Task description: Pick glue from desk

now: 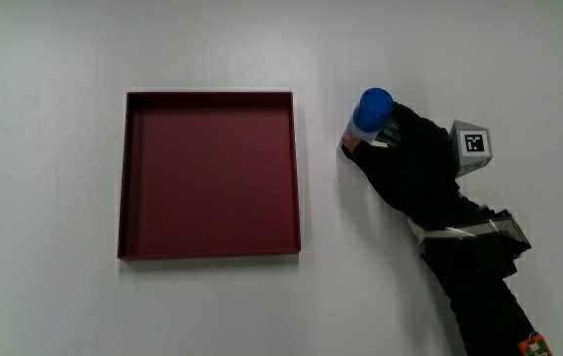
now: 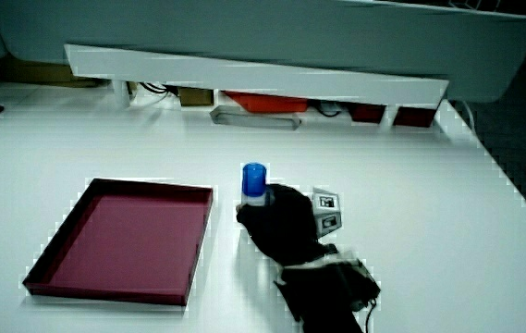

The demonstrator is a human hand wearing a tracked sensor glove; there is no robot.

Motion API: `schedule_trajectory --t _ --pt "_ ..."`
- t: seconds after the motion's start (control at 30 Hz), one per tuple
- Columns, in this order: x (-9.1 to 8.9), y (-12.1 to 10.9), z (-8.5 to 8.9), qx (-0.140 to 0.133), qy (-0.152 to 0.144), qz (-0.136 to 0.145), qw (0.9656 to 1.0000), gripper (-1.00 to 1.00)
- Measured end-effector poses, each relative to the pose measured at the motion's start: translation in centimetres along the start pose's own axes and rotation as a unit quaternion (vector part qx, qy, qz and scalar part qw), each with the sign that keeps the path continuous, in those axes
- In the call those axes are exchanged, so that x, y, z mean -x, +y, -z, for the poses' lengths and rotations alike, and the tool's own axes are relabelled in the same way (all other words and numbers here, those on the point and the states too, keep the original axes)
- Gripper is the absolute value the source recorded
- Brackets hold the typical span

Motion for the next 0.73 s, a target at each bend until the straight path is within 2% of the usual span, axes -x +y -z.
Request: schedule_trajectory --t 0.13,0.2,0.23,0.33,0.4,0.57,0.6,0.67,0.7,0.73 --pt "0.5 -0.2 0.0 -0.005 -0.013 -0.003 0.9999 1.0" --pt "1.0 -0.2 0.0 -0.004 -0.018 -0.012 0.9998 1.0" --pt "1.6 -0.3 0.0 -0.004 -0.014 -0.022 0.9997 1.0" --pt "3.0 -0.2 -0.1 -0.003 -0.029 -0.035 0.999 1.0" --pt "3.9 -0.2 0.2 0.0 -0.021 -0.052 0.9984 1.0" --pt "5.8 0.0 1.3 0.016 -0.025 -0.076 0.9967 1.0" --pt "6.3 0.0 1.6 0.021 -0.026 -0.073 0.9968 1.0" --pt "7.1 0.1 2.4 0.03 -0.025 -0.089 0.9952 1.0" --pt "7.6 0.0 2.9 0.041 -0.006 -0.093 0.9948 1.0" --pt "7.7 0.2 3.3 0.045 -0.008 -0.099 0.994 1.0"
